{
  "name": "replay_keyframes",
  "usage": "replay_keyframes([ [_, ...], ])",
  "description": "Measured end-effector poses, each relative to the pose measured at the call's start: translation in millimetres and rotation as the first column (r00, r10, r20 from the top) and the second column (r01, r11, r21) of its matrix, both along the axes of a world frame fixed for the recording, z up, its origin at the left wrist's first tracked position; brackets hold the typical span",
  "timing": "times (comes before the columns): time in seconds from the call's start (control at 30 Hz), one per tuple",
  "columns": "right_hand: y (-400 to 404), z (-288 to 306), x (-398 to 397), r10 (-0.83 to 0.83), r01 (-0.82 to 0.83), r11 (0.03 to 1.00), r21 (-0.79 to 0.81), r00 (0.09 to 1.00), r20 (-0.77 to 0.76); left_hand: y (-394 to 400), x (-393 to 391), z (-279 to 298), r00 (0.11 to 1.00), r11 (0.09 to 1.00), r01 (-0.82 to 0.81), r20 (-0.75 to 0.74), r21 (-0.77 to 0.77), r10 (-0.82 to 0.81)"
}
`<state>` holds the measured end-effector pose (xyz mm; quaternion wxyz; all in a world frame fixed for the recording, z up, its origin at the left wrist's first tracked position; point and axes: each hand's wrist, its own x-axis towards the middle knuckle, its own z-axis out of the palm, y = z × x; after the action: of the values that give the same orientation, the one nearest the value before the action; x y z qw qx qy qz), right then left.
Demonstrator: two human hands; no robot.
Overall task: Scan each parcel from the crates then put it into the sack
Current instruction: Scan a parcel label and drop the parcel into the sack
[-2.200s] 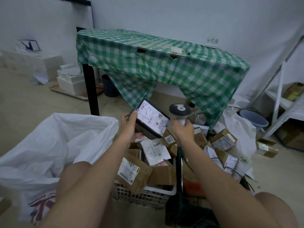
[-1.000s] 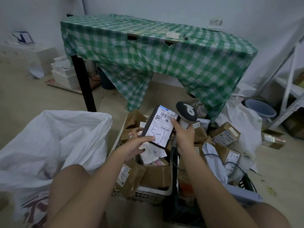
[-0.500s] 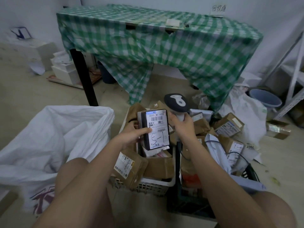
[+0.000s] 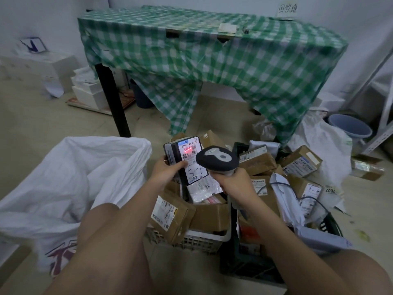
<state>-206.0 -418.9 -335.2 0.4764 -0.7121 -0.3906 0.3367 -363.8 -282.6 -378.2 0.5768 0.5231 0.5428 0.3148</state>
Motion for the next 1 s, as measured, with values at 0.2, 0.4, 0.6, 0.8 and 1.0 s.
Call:
replay_keyframes([
  [0.2, -0.9, 0.9, -0.3, -0.036, 0.036, 0.999, -0.012, 0.999, 0.015, 1.3, 0.2, -5.7, 1.0, 1.0, -0.005, 0.005, 0.0, 0.005],
  [0.4, -3.5, 5.3, -4.0, -0.02, 0.022, 1.0, 0.02, 0.997, -0.08, -2.6, -2.2, -4.7, 0.999, 1.0, -0.009, 0.04, -0.003, 0.009],
  [0.6, 27.3, 19.3, -24.5, 0.045, -0.044, 0.998, 0.034, 0.998, -0.045, 9.4, -40.8, 20.3, 0.969, 0.972, -0.215, 0.144, 0.091, 0.201],
  [0.8, 97.9, 24.2, -67.5, 0.141, -0.14, 0.99, 0.016, 0.988, -0.065, 48.0, -131.7, 41.1, 0.899, 0.867, -0.439, 0.122, 0.238, 0.421],
  [1.0, 155.7, -1.3, -104.4, 0.167, -0.166, 0.983, -0.074, 0.986, 0.011, 92.4, -245.6, -12.9, 0.814, 0.801, -0.518, -0.112, 0.301, 0.569],
])
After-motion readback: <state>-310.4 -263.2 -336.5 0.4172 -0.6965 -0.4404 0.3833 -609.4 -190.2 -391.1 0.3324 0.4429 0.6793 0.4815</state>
